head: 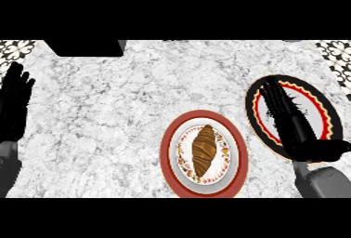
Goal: Pick the croissant from the plate and place it in the plate
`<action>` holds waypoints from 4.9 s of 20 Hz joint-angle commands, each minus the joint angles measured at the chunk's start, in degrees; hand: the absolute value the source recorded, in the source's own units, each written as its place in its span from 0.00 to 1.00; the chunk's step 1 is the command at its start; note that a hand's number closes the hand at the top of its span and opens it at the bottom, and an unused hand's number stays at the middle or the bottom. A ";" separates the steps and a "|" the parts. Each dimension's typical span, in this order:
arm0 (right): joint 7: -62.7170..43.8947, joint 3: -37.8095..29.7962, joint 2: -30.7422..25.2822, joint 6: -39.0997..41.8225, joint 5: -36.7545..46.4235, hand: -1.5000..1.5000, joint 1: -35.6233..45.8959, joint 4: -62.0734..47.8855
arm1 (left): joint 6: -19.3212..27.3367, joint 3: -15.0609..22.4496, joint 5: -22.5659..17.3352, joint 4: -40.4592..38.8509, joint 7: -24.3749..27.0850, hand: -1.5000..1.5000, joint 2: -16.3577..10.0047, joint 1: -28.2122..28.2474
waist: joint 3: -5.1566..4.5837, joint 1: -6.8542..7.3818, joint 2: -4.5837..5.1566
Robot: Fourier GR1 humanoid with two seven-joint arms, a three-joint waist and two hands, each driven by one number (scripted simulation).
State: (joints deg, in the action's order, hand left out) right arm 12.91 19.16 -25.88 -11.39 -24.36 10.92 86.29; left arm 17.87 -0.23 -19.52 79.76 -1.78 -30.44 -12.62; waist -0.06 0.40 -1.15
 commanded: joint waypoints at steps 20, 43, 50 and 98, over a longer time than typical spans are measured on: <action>-13.31 -5.32 -5.66 -31.65 27.12 0.00 -16.91 20.14 | -7.76 14.08 1.22 -1.29 -6.90 0.50 14.32 11.40 | 0.01 -0.86 1.05; -74.73 20.32 2.11 -1.43 59.90 0.00 8.81 17.61 | -9.13 12.13 1.65 0.58 -10.33 0.50 14.78 9.94 | 0.02 0.16 1.18; -74.37 20.70 10.50 1.37 60.84 0.00 4.99 14.07 | -8.93 11.96 4.43 2.15 -9.42 0.50 15.75 12.84 | 0.05 -0.08 1.11; -79.64 -9.37 24.99 -4.85 91.27 1.00 18.62 -16.88 | -13.14 7.20 11.95 3.99 -11.15 0.50 23.03 13.43 | -0.13 1.16 2.56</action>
State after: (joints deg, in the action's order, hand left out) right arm -55.52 18.72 -0.75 -11.59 63.24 23.88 72.96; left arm 4.80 6.88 -7.45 83.50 -12.84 -7.57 1.10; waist -0.04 0.98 0.64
